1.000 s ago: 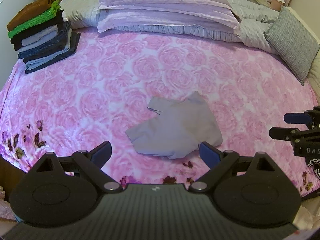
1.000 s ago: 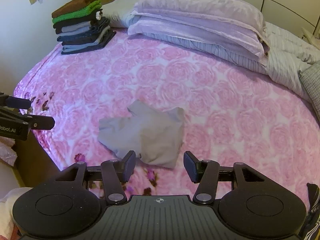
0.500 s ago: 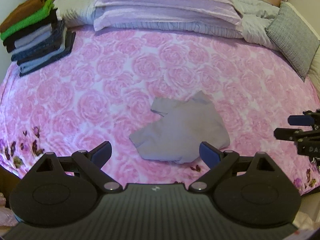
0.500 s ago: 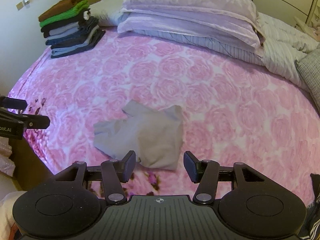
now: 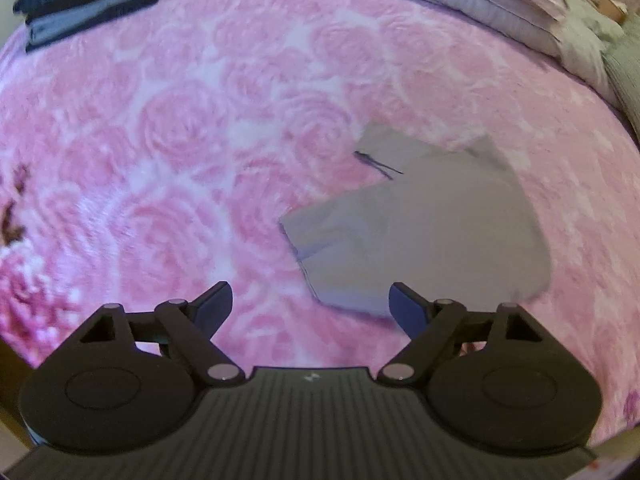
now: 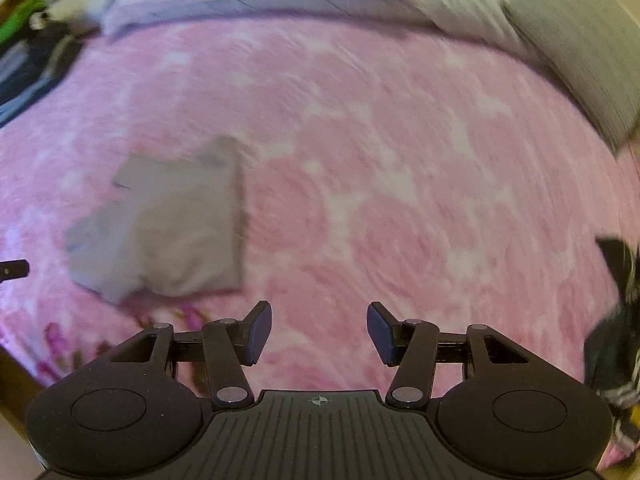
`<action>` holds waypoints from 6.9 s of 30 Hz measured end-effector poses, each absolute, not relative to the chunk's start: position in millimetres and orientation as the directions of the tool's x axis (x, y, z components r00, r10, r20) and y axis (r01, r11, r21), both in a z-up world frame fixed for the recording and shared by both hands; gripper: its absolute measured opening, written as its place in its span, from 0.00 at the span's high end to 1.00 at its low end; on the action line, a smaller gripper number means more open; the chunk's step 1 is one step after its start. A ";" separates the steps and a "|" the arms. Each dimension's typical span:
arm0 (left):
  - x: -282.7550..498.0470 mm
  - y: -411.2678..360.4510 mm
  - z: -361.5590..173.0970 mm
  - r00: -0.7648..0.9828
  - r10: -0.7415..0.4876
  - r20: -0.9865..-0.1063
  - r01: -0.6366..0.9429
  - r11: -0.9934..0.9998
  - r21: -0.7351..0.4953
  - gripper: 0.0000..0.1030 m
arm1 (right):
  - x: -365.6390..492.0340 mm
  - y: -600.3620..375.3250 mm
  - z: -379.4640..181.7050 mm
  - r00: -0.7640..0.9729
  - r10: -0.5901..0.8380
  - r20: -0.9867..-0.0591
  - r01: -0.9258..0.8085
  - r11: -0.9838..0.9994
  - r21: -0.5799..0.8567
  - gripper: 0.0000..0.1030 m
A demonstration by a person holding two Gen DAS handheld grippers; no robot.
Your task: Fold clothes
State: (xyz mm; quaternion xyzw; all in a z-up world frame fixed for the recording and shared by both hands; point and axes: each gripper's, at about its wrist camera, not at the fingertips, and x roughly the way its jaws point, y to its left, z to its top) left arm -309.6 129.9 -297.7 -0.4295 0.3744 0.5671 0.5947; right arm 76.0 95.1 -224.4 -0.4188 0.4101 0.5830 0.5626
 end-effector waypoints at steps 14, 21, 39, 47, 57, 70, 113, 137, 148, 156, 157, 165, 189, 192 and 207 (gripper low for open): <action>-323.1 161.9 -371.6 0.174 0.447 -0.877 -0.965 -0.098 -0.241 0.99 | 113.5 66.9 -298.6 0.080 0.163 -0.983 -0.995 0.072 -0.069 0.51; -275.4 93.8 -311.2 0.501 0.490 -0.713 -0.853 0.138 -0.503 0.99 | 122.3 67.8 -294.7 0.108 0.185 -0.977 -0.993 0.071 -0.096 0.51; -324.1 33.1 -331.3 0.289 0.393 -0.873 -0.946 -0.021 -0.322 0.81 | 21.6 90.6 -306.5 -0.487 0.299 -0.821 -0.858 0.013 0.514 0.40; -336.5 43.5 -334.7 0.296 0.397 -0.869 -0.926 -0.103 -0.363 0.79 | -3.5 94.4 -345.9 -0.604 0.325 -0.728 -0.751 0.074 0.656 1.00; -274.3 59.6 -334.4 0.399 0.337 -0.853 -0.916 0.120 -0.382 0.79 | 163.9 43.1 -240.3 -0.384 0.581 -0.717 -0.792 0.193 0.580 1.00; -196.1 93.7 -348.9 0.621 0.259 -0.740 -0.774 0.055 -0.630 0.67 | 225.4 9.1 -254.7 -0.248 0.550 -0.797 -0.783 0.371 0.500 1.00; -357.6 327.4 -113.0 0.519 0.775 -0.361 -0.762 0.229 -0.605 0.98 | 180.4 203.3 -146.1 -0.493 0.752 -0.437 -0.683 -0.023 0.730 1.00; -470.6 147.3 -321.8 0.404 0.401 -0.822 -0.903 0.032 -0.428 0.97 | 38.7 119.6 -281.4 -0.384 0.496 -0.779 -0.768 0.297 0.567 1.00; -499.5 122.0 -337.9 0.275 0.352 -0.895 -0.956 0.001 -0.294 0.85 | -8.0 64.2 -314.9 -0.109 0.384 -0.917 -0.980 0.112 0.164 0.72; -488.3 123.0 -354.1 0.305 0.379 -0.874 -0.935 -0.056 -0.350 0.68 | -3.6 62.1 -364.9 -0.251 0.367 -0.896 -0.920 0.197 0.338 0.72; -486.7 125.8 -360.7 0.313 0.369 -0.875 -0.931 -0.063 -0.359 0.68 | 2.9 55.7 -366.2 -0.274 0.375 -0.886 -0.899 0.228 0.375 0.72; -474.9 119.7 -350.2 0.340 0.386 -0.858 -0.928 -0.011 -0.373 0.97 | 24.2 40.3 -339.9 -0.327 0.402 -0.855 -0.859 0.251 0.446 1.00; -379.1 200.1 -349.1 0.360 0.368 -0.857 -0.914 0.322 -0.246 0.86 | -91.2 122.4 -317.9 -0.171 0.501 -0.848 -0.984 -0.131 0.122 0.75; -356.3 236.0 -363.7 0.422 0.354 -0.835 -0.879 0.384 -0.282 0.86 | -114.7 155.0 -329.2 -0.178 0.537 -0.825 -0.982 -0.153 0.112 0.75; -288.3 412.0 -409.4 0.554 0.364 -0.749 -0.776 0.552 -0.305 0.86 | -169.5 342.1 -402.3 -0.174 0.647 -0.742 -0.975 -0.220 0.037 0.75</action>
